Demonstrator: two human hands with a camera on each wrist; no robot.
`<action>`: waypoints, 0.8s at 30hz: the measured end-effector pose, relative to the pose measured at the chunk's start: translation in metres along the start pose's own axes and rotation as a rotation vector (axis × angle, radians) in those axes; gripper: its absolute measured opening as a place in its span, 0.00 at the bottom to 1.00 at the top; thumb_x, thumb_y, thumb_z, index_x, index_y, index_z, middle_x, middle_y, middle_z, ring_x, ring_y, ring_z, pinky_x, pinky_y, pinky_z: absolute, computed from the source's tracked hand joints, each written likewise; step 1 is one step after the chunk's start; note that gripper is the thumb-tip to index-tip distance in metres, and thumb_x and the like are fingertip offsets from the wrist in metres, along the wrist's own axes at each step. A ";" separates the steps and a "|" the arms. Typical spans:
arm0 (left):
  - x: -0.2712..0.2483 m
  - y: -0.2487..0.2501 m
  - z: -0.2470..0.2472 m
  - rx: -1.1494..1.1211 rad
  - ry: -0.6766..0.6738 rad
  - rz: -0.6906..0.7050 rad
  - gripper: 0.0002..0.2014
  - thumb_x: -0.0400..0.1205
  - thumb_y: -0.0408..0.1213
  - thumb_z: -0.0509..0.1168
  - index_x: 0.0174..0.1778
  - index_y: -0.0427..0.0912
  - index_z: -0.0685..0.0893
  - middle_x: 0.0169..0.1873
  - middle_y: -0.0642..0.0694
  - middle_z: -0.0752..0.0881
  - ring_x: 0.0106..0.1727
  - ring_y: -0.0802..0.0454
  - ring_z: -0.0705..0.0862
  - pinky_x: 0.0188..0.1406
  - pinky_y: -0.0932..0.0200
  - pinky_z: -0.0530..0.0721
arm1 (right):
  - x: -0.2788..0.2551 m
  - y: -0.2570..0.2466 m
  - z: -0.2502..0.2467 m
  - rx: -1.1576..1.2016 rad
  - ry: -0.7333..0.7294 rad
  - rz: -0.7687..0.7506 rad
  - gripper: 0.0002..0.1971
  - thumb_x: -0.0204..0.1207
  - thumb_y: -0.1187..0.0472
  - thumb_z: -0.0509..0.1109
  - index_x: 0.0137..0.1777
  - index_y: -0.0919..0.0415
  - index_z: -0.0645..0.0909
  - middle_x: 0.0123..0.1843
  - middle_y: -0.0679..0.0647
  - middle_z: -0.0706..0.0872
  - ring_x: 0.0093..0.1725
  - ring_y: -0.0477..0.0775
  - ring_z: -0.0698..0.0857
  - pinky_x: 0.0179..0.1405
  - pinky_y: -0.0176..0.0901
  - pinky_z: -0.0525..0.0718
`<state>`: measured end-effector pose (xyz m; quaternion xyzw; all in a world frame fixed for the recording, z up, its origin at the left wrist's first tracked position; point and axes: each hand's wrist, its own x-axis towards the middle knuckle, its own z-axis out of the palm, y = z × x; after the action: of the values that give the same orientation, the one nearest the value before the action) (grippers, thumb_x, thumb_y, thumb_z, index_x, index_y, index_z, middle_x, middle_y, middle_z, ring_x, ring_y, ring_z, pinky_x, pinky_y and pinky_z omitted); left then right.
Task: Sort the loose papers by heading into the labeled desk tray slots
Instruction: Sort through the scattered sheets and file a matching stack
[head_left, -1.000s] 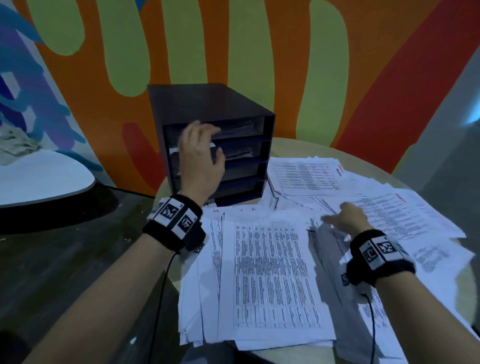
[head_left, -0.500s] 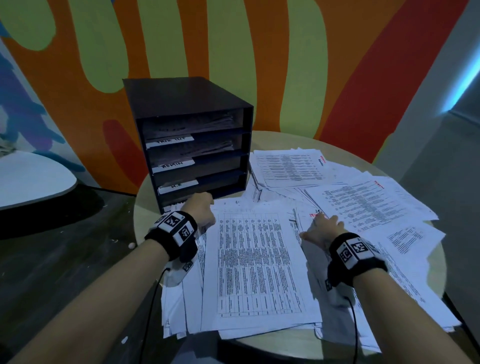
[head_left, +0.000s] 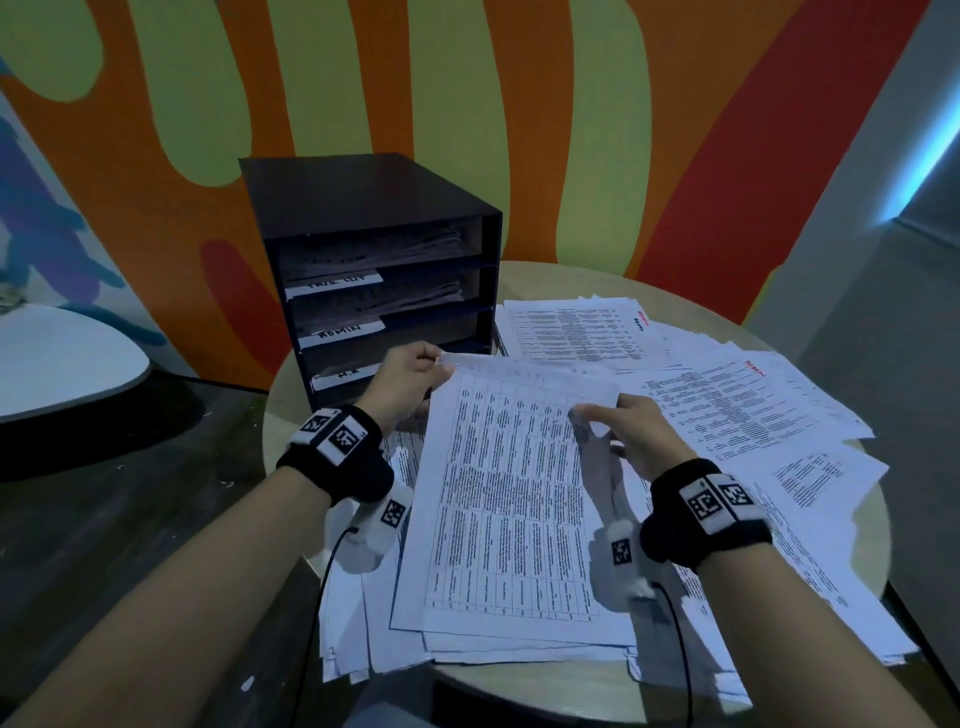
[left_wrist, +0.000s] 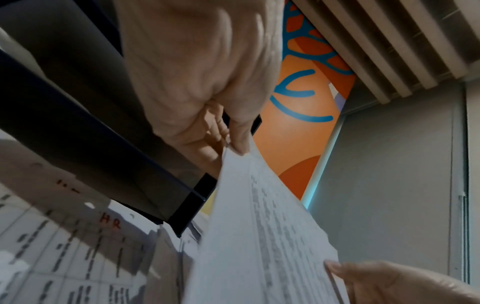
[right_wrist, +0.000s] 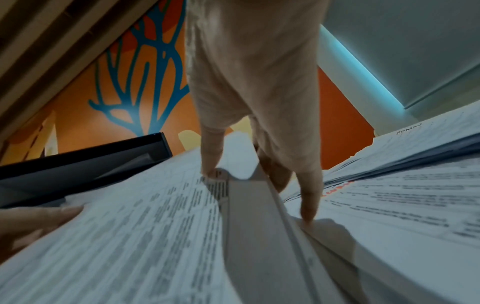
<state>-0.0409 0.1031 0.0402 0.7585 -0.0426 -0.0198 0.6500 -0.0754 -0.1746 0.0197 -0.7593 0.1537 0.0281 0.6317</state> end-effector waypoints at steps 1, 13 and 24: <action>0.000 0.000 0.000 -0.014 0.015 0.002 0.05 0.83 0.31 0.67 0.45 0.38 0.77 0.31 0.45 0.82 0.24 0.58 0.79 0.20 0.65 0.76 | -0.002 -0.002 0.001 0.020 0.011 -0.016 0.15 0.72 0.63 0.79 0.54 0.71 0.85 0.51 0.62 0.88 0.48 0.64 0.84 0.41 0.50 0.76; 0.001 -0.025 -0.008 0.167 -0.070 -0.295 0.10 0.81 0.31 0.71 0.55 0.34 0.80 0.50 0.38 0.78 0.45 0.47 0.80 0.47 0.48 0.91 | -0.005 -0.009 -0.069 0.186 0.501 -0.168 0.19 0.72 0.73 0.66 0.21 0.57 0.76 0.21 0.47 0.70 0.30 0.51 0.67 0.29 0.41 0.62; 0.005 -0.031 0.012 0.378 -0.166 -0.280 0.08 0.79 0.27 0.71 0.37 0.36 0.79 0.38 0.33 0.86 0.31 0.46 0.82 0.27 0.59 0.80 | -0.030 0.020 -0.108 0.101 0.559 -0.058 0.09 0.80 0.76 0.59 0.40 0.72 0.78 0.23 0.54 0.75 0.30 0.52 0.75 0.12 0.27 0.66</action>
<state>-0.0356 0.0957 0.0078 0.8608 0.0064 -0.1636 0.4818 -0.1261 -0.2766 0.0292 -0.7092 0.3014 -0.2080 0.6024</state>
